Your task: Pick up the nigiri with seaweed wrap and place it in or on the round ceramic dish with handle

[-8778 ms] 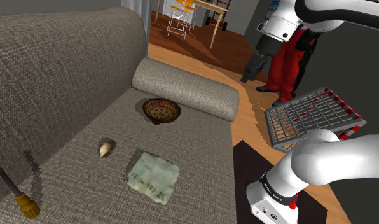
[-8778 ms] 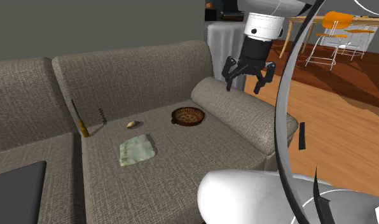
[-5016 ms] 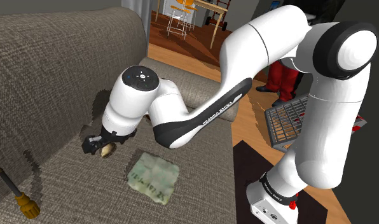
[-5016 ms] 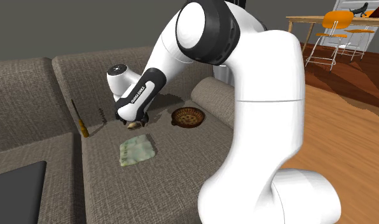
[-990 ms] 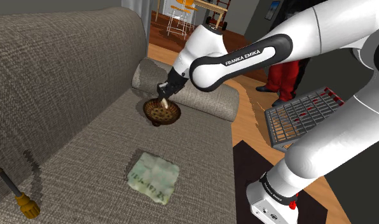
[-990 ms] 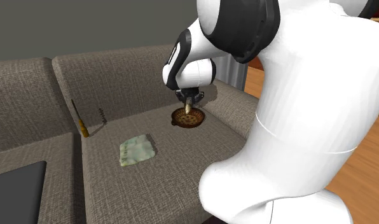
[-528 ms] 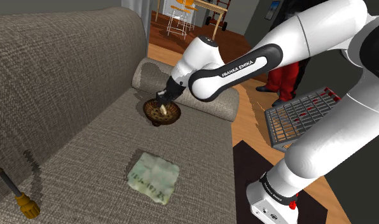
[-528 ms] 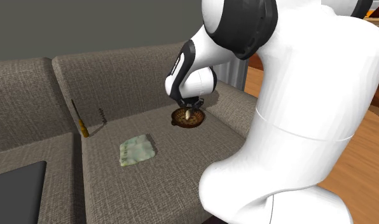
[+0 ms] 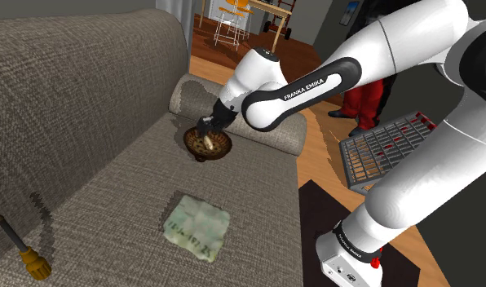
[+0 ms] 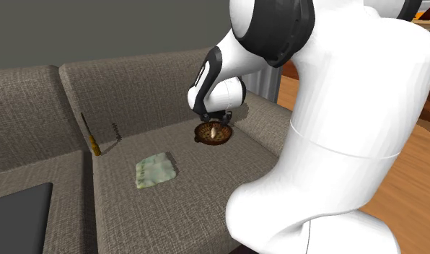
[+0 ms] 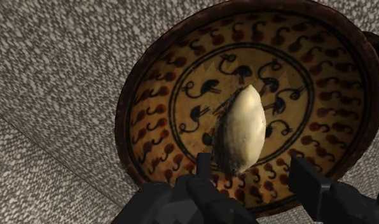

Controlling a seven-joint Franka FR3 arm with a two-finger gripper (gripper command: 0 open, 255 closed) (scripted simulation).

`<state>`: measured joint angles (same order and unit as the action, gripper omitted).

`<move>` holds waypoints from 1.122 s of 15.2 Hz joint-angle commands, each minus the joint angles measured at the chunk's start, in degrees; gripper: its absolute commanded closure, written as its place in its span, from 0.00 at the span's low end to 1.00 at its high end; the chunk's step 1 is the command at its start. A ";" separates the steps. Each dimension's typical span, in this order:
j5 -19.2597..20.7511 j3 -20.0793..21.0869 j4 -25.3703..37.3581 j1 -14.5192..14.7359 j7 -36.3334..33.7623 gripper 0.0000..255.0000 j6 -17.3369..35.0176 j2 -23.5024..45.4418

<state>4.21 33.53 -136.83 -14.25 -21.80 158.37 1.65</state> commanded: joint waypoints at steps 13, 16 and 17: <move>-10.41 -0.44 -0.88 0.90 7.45 0.00 -6.66 -8.92; -10.41 -0.44 -0.88 0.90 7.45 0.00 -6.66 -8.92; -10.41 -0.44 -0.88 0.90 7.45 0.00 -6.66 -8.92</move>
